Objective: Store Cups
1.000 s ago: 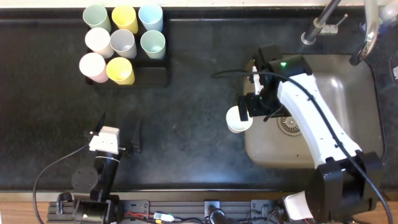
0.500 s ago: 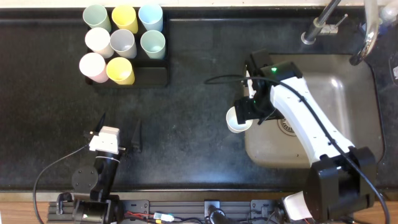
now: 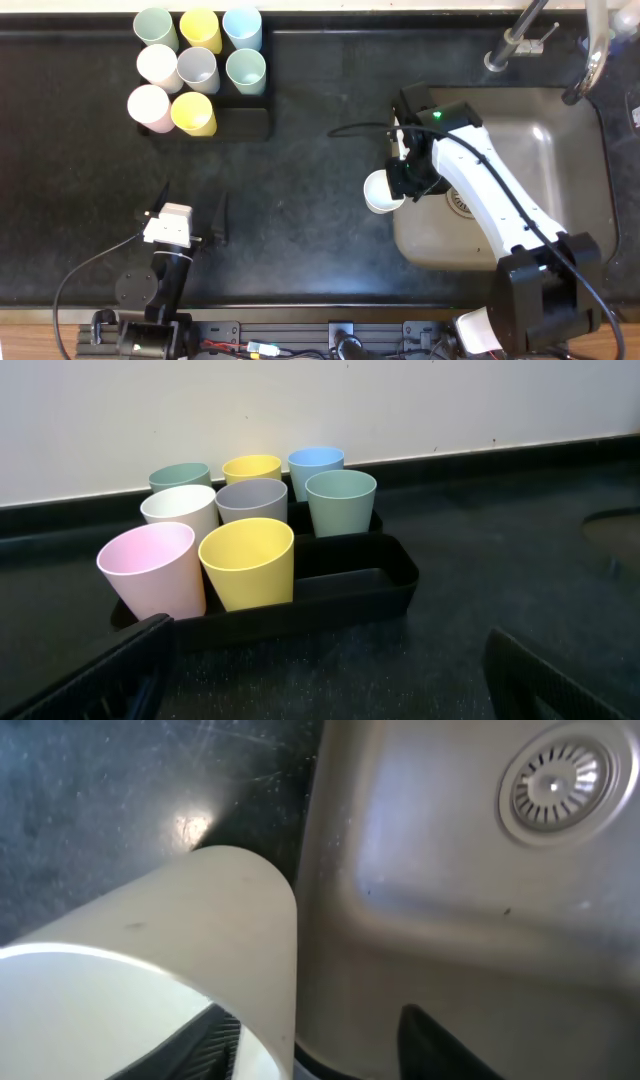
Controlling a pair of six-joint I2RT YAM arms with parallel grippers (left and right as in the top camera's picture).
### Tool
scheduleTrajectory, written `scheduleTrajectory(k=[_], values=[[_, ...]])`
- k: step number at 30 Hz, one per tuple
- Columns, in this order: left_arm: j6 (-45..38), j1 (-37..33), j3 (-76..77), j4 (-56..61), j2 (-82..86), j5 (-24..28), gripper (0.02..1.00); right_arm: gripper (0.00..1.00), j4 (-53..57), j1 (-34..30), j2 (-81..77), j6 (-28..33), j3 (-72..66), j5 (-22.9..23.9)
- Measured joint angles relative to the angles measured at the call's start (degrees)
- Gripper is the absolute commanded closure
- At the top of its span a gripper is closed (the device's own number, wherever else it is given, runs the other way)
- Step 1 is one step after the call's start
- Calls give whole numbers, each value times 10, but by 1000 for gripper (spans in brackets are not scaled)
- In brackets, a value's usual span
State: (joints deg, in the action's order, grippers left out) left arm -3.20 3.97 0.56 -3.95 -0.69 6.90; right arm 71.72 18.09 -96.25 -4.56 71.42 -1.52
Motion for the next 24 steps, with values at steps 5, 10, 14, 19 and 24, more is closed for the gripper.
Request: scheduleTrajectory(k=[5, 10, 14, 19, 24], values=[[0, 0, 0, 0, 0, 0, 20, 798, -14, 1, 0, 2, 0, -11], [0, 0, 0, 0, 0, 0, 18, 956, -29, 5, 0, 0, -1, -31], [0, 0, 0, 0, 0, 0, 18, 956, -33, 8, 0, -1, -2, -40], [0, 0, 0, 0, 0, 0, 18, 956, -35, 8, 0, -1, 0, -49], [0, 0, 0, 0, 0, 0, 18, 958, -31, 10, 0, -2, 76, -57]])
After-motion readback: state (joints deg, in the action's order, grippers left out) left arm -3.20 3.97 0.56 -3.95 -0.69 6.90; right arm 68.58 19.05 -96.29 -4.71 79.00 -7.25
